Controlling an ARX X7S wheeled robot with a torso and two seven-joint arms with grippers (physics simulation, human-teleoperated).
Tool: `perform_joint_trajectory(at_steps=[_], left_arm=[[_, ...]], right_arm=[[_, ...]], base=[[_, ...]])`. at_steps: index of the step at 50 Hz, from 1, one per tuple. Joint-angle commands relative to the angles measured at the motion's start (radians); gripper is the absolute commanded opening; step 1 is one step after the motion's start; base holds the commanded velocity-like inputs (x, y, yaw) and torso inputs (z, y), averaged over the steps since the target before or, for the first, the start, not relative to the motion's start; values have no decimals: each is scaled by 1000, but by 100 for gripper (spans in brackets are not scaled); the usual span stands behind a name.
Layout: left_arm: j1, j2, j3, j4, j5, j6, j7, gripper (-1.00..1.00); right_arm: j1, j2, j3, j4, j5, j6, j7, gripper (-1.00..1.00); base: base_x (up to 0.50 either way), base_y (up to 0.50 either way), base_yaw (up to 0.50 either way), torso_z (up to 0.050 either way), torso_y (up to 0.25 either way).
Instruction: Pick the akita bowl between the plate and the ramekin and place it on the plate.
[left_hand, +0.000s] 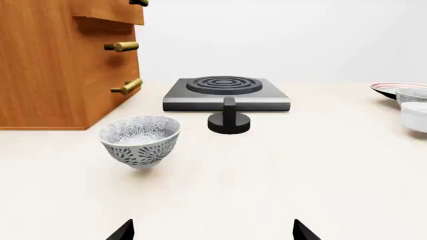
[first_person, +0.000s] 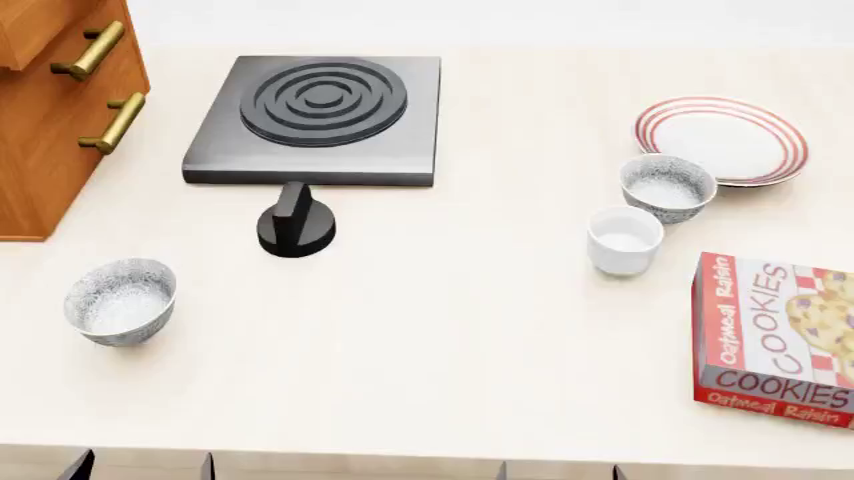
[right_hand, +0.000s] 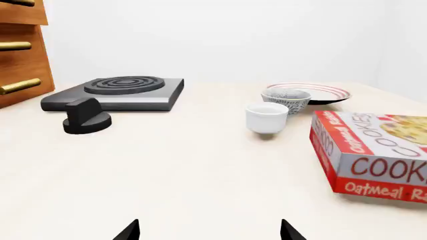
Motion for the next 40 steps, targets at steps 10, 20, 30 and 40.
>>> perform_joint_trajectory(at_steps=[10, 20, 30, 40], left_arm=[[2, -41, 41, -7, -54, -13, -67, 100], [-3, -81, 76, 39, -74, -42, -53, 100], [-14, -141, 35, 329, -144, -179, -54, 100], [9, -165, 8, 536, -232, -303, -64, 100]], right_arm=[[-20, 39, -47, -28, 23, -14, 97, 100], [-31, 66, -66, -86, 47, 7, 114, 100], [-49, 113, -63, -371, 73, 135, 120, 100], [-46, 151, -41, -532, 101, 174, 125, 100]], base=[[0, 0, 0, 0, 0], [0, 0, 0, 0, 0], [47, 0, 0, 0, 0], [451, 0, 0, 0, 0]])
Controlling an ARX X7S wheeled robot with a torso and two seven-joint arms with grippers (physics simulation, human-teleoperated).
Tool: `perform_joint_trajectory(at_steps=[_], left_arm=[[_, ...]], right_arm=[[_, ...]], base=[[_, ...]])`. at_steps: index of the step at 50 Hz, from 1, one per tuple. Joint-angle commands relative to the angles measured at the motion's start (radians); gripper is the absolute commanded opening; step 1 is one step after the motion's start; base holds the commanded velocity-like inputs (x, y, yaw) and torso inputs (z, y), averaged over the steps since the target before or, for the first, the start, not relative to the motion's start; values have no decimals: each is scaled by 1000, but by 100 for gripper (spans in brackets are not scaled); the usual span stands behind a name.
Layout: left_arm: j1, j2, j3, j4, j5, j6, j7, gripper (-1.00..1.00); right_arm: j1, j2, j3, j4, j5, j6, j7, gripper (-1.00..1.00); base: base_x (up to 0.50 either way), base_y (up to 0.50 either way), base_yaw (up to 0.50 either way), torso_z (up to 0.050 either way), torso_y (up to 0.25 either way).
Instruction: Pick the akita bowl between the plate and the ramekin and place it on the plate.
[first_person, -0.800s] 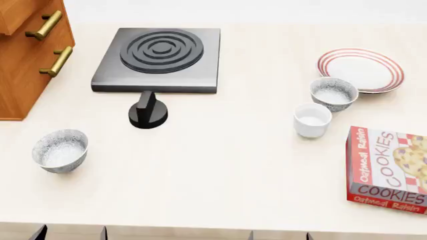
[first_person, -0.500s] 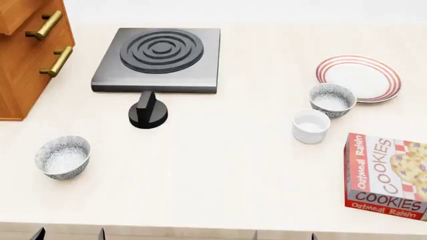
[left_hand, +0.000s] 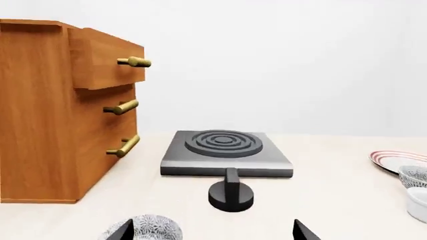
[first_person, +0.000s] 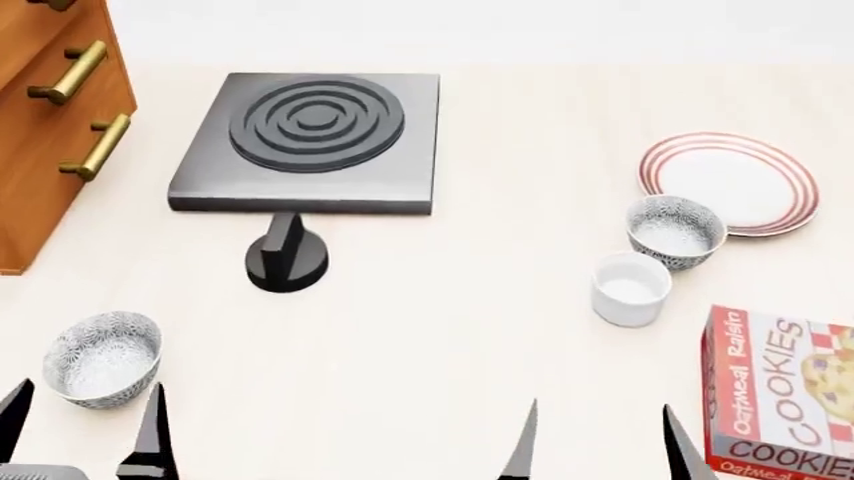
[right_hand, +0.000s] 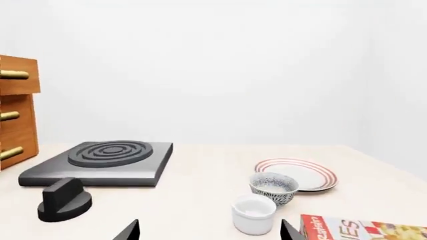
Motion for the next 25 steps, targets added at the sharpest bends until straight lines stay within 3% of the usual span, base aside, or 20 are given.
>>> perform_joint_trajectory(at_steps=[1, 25], left_arm=[[20, -36, -21, 211, -74, -104, -8, 100], [12, -41, -31, 202, -114, -88, -29, 100]], right_arm=[[-2, 41, 18, -184, 25, 50, 14, 100], [-13, 70, 9, -186, 25, -9, 27, 100]], base=[[500, 0, 0, 0, 0], [500, 0, 0, 0, 0]])
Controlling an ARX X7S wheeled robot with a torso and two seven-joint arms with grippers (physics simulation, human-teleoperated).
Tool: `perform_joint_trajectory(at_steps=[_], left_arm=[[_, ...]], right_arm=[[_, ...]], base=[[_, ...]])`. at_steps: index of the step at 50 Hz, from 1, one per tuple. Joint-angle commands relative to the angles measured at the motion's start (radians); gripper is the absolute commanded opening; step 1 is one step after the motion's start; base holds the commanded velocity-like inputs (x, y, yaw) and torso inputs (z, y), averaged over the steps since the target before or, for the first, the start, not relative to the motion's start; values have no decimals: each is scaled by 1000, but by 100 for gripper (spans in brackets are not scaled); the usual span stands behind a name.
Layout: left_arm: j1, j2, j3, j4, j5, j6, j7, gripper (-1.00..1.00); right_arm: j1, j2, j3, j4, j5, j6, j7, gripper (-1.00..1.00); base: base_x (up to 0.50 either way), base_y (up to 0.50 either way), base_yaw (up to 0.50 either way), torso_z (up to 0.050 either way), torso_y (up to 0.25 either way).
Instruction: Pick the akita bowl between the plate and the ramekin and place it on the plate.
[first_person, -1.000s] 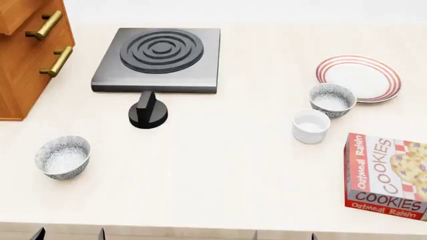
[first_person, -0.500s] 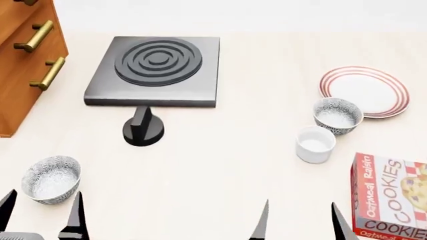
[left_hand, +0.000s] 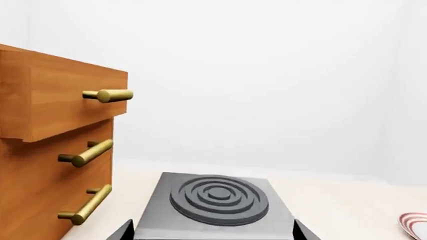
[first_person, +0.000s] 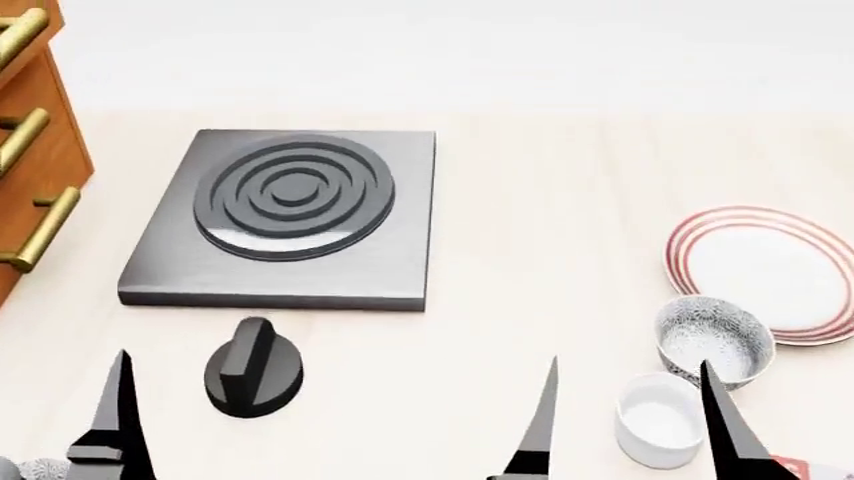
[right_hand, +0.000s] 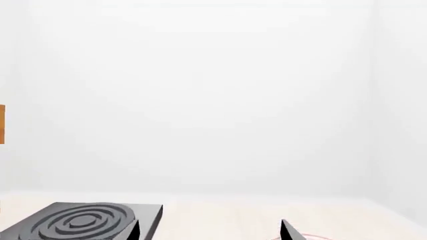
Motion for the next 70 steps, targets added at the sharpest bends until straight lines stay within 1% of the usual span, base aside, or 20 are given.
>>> perform_joint_trajectory(at_steps=[1, 3, 7, 9, 12, 14, 20, 23, 25, 27, 31, 38, 39, 41, 45, 50, 54, 56, 61, 70], left_arm=[[-1, -9, 5, 15, -8, 0, -11, 100], [-2, -9, 4, 15, -10, -1, -13, 100], [-2, -13, 5, 17, -21, -5, -13, 100], [-2, -14, 5, 16, -24, -6, -14, 100], [-1, -15, 7, 12, -22, 0, -17, 100], [1, -15, 9, 9, -20, 5, -18, 100], [4, -20, 12, 9, -25, 6, -21, 100], [4, -23, 15, 13, -26, 4, -23, 100], [1, -29, 18, 18, -32, -8, -26, 100], [-2, -33, 19, 23, -42, -19, -30, 100], [-6, -43, 19, 51, -49, -36, -43, 100], [-31, -73, 15, 130, -94, -122, -60, 100], [-36, -76, 16, 138, -99, -136, -65, 100], [-44, -80, 13, 148, -120, -169, -69, 100], [-63, -105, 13, 195, -147, -232, -76, 100], [-85, -128, 8, 242, -205, -312, -79, 100], [-117, -148, -5, 274, -252, -387, -92, 100], [-129, -151, -16, 278, -275, -416, -100, 100], [-131, -163, -30, 300, -283, -419, -106, 100], [-137, -164, -38, 288, -294, -420, -111, 100]], right_arm=[[-5, 12, -3, -1, 0, -31, 9, 100], [2, 16, -1, -25, 6, -1, 12, 100], [6, 18, 0, -22, 8, -3, 16, 100], [-2, 16, -2, 9, 5, -42, 16, 100], [-4, 15, 4, 11, 11, -49, 22, 100], [2, 19, 7, -16, 18, -19, 27, 100], [-10, 19, -1, 18, 9, -68, 28, 100], [-2, 27, 0, -20, 21, -20, 31, 100], [-9, 26, -3, 3, 18, -49, 29, 100], [-2, 32, -2, -24, 24, -15, 31, 100], [-7, 37, -2, -28, 34, -20, 29, 100], [7, 65, 2, -96, 67, 59, 21, 100], [18, 79, -5, -120, 65, 99, 18, 100], [15, 91, -18, -117, 51, 96, 10, 100], [53, 120, -2, -176, 125, 233, -8, 100], [59, 136, 2, -174, 165, 275, -28, 100], [82, 152, 21, -217, 195, 338, -20, 100], [83, 155, 31, -231, 208, 339, -21, 100], [117, 164, 45, -243, 260, 414, -19, 100], [124, 176, 52, -258, 273, 432, -13, 100]], base=[[500, 0, 0, 0, 0], [500, 0, 0, 0, 0], [500, 0, 0, 0, 0], [500, 0, 0, 0, 0], [500, 0, 0, 0, 0], [500, 0, 0, 0, 0], [500, 0, 0, 0, 3], [500, 0, 0, 0, 0], [500, 0, 0, 0, 0], [500, 0, 0, 0, 0], [500, 0, 0, 0, 0], [500, 0, 0, 0, 0], [199, 0, 0, 0, 0], [0, 0, 0, 0, 0], [0, 0, 0, 0, 0], [0, -33, 0, 0, 0], [-122, -382, 0, 0, 0], [-234, -500, 0, 0, 0], [-238, -500, 0, 0, 0], [-239, -500, 0, 0, 0]])
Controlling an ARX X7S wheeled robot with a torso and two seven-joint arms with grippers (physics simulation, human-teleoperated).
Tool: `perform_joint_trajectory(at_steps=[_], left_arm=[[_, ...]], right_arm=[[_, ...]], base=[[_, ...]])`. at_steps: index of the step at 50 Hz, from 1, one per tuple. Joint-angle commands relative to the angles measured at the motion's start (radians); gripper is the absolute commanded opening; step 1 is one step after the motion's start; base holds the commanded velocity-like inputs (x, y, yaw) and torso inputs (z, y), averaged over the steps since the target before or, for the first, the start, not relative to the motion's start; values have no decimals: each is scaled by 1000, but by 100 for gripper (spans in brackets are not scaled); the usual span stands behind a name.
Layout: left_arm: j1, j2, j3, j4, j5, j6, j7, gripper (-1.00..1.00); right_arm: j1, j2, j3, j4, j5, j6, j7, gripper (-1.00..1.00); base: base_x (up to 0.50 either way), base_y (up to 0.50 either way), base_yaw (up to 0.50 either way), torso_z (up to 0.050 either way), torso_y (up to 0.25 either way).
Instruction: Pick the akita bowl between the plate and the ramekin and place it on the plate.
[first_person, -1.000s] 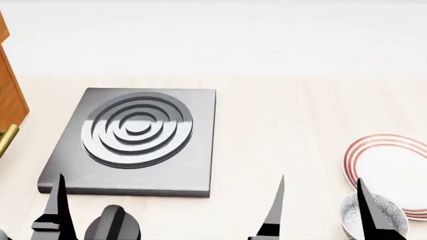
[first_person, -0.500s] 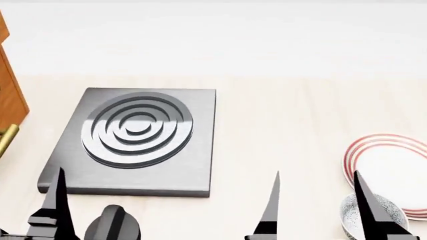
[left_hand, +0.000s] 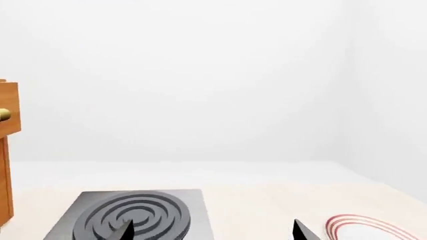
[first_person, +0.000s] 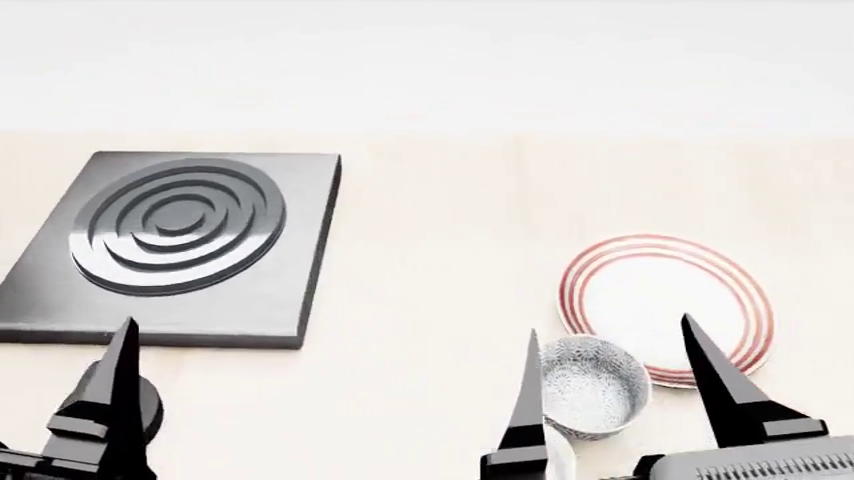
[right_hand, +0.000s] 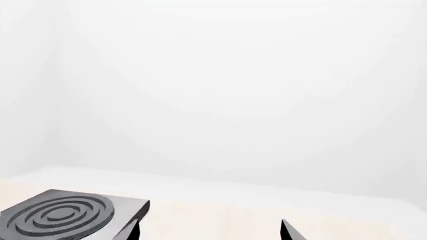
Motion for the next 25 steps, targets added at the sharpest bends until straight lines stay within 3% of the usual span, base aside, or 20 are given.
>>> perform_joint_trajectory(at_steps=[1, 17, 25], left_arm=[[-18, -14, -15, 16, -38, -43, -13, 100], [-17, -19, -17, 17, -47, -42, -25, 100], [-16, -20, -18, 14, -54, -41, -28, 100]], right_arm=[[23, 20, 16, -29, 44, 63, 1, 100], [21, 30, 22, -30, 91, 78, -14, 100], [9, 39, -16, -20, 34, 51, -3, 100]], base=[[-238, -500, 0, 0, 0], [-232, -490, 0, 0, 0], [-2, 0, 0, 0, 0]])
